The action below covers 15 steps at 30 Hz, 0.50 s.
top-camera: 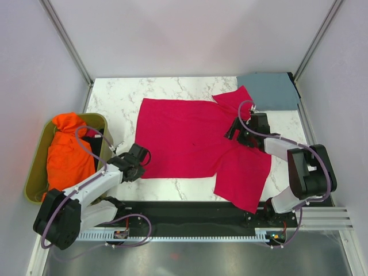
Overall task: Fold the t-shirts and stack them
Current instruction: Fold the tshirt
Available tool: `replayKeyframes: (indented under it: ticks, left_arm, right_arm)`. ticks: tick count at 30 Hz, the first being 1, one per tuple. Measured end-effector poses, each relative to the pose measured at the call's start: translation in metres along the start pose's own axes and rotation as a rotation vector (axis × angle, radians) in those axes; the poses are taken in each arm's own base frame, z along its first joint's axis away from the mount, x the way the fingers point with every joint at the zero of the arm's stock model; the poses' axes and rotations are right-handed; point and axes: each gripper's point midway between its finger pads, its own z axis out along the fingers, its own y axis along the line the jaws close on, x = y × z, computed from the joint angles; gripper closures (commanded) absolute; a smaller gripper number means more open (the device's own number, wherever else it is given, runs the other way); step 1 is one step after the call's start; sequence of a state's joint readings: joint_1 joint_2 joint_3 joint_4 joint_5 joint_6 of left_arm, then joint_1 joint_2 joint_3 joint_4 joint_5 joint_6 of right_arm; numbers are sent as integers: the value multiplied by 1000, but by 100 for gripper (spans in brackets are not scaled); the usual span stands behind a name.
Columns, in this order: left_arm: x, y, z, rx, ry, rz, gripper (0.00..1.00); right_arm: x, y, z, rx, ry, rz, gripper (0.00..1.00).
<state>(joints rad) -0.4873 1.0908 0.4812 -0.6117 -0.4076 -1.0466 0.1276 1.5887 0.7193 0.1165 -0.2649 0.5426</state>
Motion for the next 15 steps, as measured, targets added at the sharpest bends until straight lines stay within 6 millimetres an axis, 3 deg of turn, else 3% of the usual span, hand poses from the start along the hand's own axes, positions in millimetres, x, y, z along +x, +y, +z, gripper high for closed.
replayKeyframes:
  ticks: [3,7,12,15]
  left_arm:
    - [-2,-3,1,16,2,0,98]
    - [-11,-10,4,61,11,-25,98]
    - [-24,-16,8,117,1,-50,98]
    - [-28,-13,10,151,3,-64,98]
  right_arm:
    - [19,3,-11,96,43,-54,2]
    - [39,8,-46,202,68,-118,2]
    - [40,-8,-95,287,-18,-81,2]
    - [59,-22,-101,334,19,-52,2]
